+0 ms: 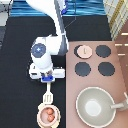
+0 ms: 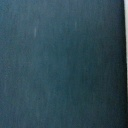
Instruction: Take the lid off the pot, put the pot on the plate, and use the tool to push the pot to the front of the table.
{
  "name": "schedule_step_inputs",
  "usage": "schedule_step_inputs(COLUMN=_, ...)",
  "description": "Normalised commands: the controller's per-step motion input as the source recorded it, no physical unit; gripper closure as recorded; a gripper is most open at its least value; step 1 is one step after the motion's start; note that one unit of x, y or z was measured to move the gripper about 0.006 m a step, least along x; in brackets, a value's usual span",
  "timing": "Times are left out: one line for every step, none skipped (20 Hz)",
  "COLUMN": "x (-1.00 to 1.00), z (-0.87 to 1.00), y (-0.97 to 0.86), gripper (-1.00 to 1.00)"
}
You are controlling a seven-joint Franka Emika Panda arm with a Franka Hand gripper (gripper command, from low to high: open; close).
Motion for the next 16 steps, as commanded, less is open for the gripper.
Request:
schedule_step_inputs(x=0.89, z=0.20, y=0.06, gripper=1.00)
schedule_step_inputs(x=0.89, z=0.28, y=0.12, gripper=1.00)
schedule_step_inputs(x=0.68, z=0.39, y=0.00, gripper=1.00)
schedule_step_inputs(x=0.00, z=0.57, y=0.06, gripper=1.00)
schedule_step_inputs(x=-0.57, z=0.62, y=0.12, gripper=1.00)
schedule_step_inputs(x=-0.71, z=0.66, y=0.11, gripper=1.00)
schedule_step_inputs(x=-0.77, z=0.67, y=0.11, gripper=1.00)
schedule_step_inputs(x=-0.78, z=0.66, y=0.10, gripper=1.00)
schedule_step_inputs(x=-0.77, z=0.65, y=0.09, gripper=1.00)
schedule_step_inputs(x=-0.76, z=0.61, y=0.07, gripper=1.00)
schedule_step_inputs(x=-0.74, z=0.57, y=0.05, gripper=1.00)
schedule_step_inputs(x=-0.73, z=0.52, y=0.01, gripper=1.00)
schedule_step_inputs(x=-0.73, z=0.49, y=0.00, gripper=1.00)
schedule_step_inputs(x=-0.73, z=0.49, y=0.00, gripper=1.00)
schedule_step_inputs(x=-0.73, z=0.49, y=0.00, gripper=1.00)
schedule_step_inputs(x=-0.73, z=0.49, y=0.00, gripper=1.00)
